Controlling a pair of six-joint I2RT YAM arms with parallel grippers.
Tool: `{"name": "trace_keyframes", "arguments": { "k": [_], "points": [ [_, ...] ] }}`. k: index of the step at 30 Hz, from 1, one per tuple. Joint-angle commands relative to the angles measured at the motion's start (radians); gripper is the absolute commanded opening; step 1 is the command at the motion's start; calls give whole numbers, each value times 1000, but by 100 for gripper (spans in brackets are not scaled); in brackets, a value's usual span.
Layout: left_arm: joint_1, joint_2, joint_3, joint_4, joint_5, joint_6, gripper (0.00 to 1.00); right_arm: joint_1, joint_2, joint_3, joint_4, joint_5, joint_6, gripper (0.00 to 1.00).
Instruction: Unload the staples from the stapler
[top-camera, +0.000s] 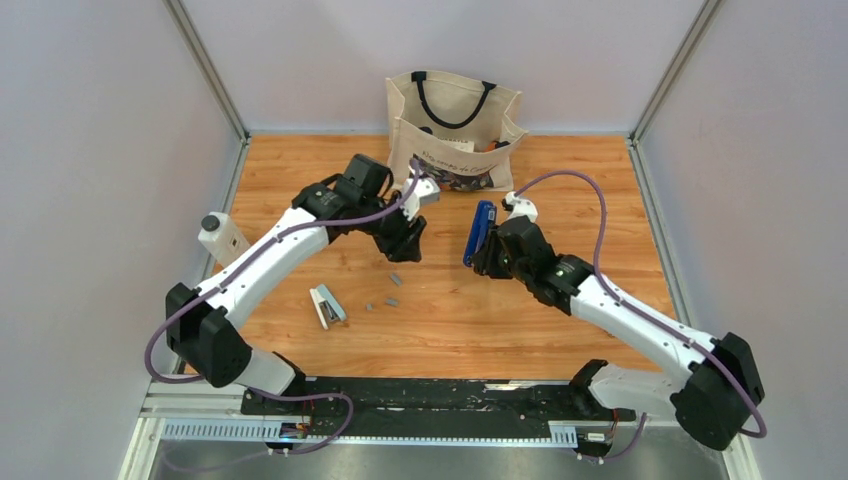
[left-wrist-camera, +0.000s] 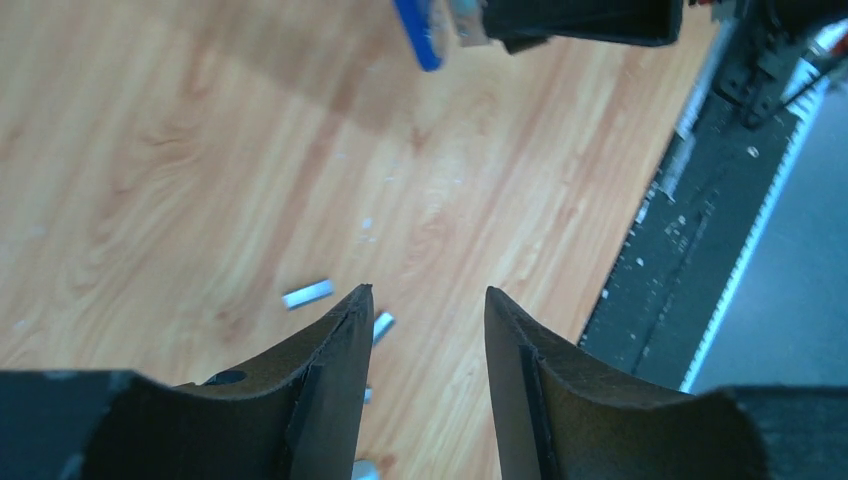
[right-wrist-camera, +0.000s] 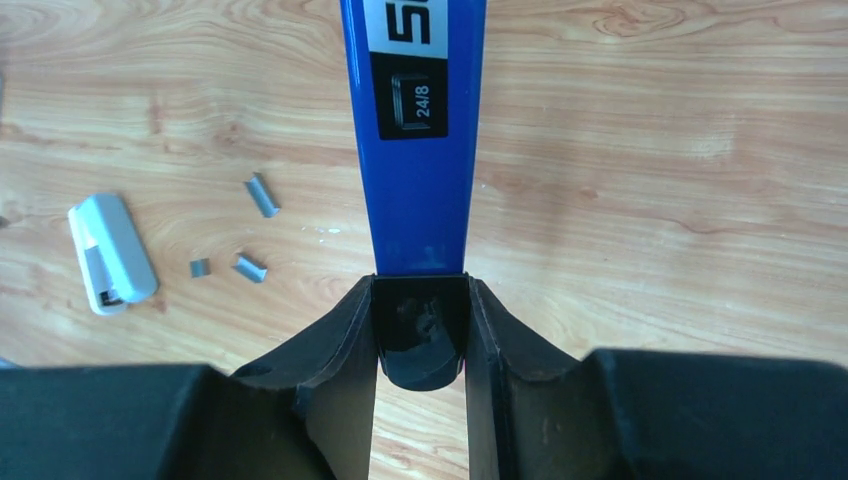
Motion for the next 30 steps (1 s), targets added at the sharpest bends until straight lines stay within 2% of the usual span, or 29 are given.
{"name": "trace_keyframes", "arguments": {
  "k": [1,7,12,16,20,24,25,27,30],
  "points": [
    [61,-48,39,-76,-65,20,54,-38,122,145,3,15,-51,0],
    [66,-191,-71,-39,-168,40,56,-71,365,326,-75,-27,-93,0],
    [64,-257,-112,-70,-225,87,56,-75,593,541,-224,-42,-107,0],
    [67,-311,-118,-99,-265,112,56,-85,722,638,-265,-42,-122,0],
    [67,-348,-125,-126,-262,112,56,-91,843,760,-375,-36,-159,0],
    [69,-357,-122,-156,-279,115,56,-89,894,805,-422,-21,-179,1],
    [69,-360,-122,-156,-279,115,56,-89,905,813,-432,-16,-183,6],
    [69,-366,-121,-157,-279,114,56,-92,907,830,-448,-16,-189,26],
    [69,-384,-131,-137,-283,112,56,-91,865,817,-449,-7,-192,65]
  ]
}}
